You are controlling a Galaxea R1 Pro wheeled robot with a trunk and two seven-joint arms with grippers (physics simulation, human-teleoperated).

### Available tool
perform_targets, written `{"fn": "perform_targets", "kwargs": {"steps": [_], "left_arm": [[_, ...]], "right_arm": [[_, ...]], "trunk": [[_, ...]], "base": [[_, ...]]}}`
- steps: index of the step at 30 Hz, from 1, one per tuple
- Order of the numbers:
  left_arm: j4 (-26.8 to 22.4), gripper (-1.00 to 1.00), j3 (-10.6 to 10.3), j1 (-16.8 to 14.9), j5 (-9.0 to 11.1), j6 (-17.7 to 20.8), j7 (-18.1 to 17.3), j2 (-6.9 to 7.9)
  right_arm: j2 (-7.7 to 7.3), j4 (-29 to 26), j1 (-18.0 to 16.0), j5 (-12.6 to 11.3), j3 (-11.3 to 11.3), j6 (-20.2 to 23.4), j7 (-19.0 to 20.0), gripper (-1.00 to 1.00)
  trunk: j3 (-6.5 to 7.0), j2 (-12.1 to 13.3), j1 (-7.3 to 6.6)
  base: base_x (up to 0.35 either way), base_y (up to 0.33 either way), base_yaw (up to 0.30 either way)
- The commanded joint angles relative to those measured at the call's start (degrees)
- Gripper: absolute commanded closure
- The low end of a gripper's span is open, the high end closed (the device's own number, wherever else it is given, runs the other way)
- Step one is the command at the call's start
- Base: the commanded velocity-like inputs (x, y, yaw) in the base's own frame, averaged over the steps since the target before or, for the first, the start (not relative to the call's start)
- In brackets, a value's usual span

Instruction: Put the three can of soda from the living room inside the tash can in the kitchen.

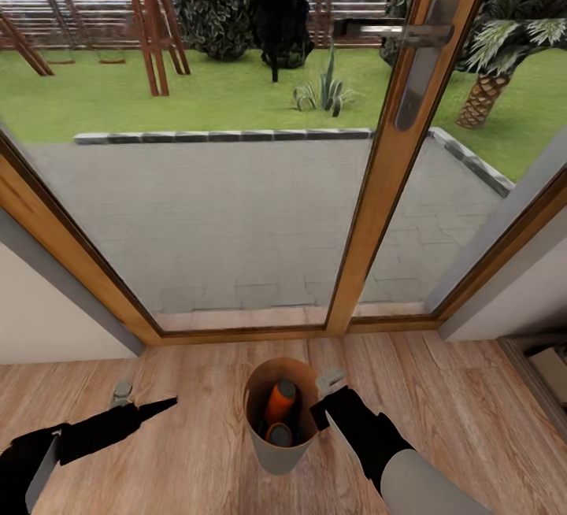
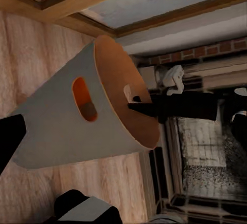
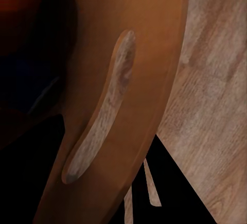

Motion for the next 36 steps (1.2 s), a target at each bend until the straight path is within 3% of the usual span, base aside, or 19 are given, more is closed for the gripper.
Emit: {"fn": "perform_targets", "kwargs": {"steps": [1, 6, 11, 36], "left_arm": [[4.2, -1.0, 0.0, 0.0, 0.0, -6.9, 0.0, 0.19], [8.5, -1.0, 0.0, 0.0, 0.0, -13.6, 0.0, 0.26], [9.6, -1.0, 0.0, 0.0, 0.0, -15.7, 0.0, 0.28], [9.9, -1.0, 0.0, 0.0, 0.0, -16.3, 0.1, 0.2]], "right_arm": [[0.0, -0.1, 0.0, -0.5, 0.0, -0.1, 0.6, 1.0], [-0.1, -0.2, 0.0, -0.5, -0.1, -0.8, 0.6, 1.0], [-0.15, -0.2, 0.0, -0.5, -0.1, -4.2, 0.6, 1.0], [-0.16, -0.2, 0.0, -0.5, 0.0, -5.5, 0.6, 1.0]], "trunk": [[0.0, 0.0, 0.0], [0.0, 0.0, 0.0], [0.02, 0.0, 0.0], [2.19, 0.0, 0.0]], "base": [[0.0, 0.0, 0.0], [0.0, 0.0, 0.0], [0.0, 0.0, 0.0], [0.0, 0.0, 0.0]]}}
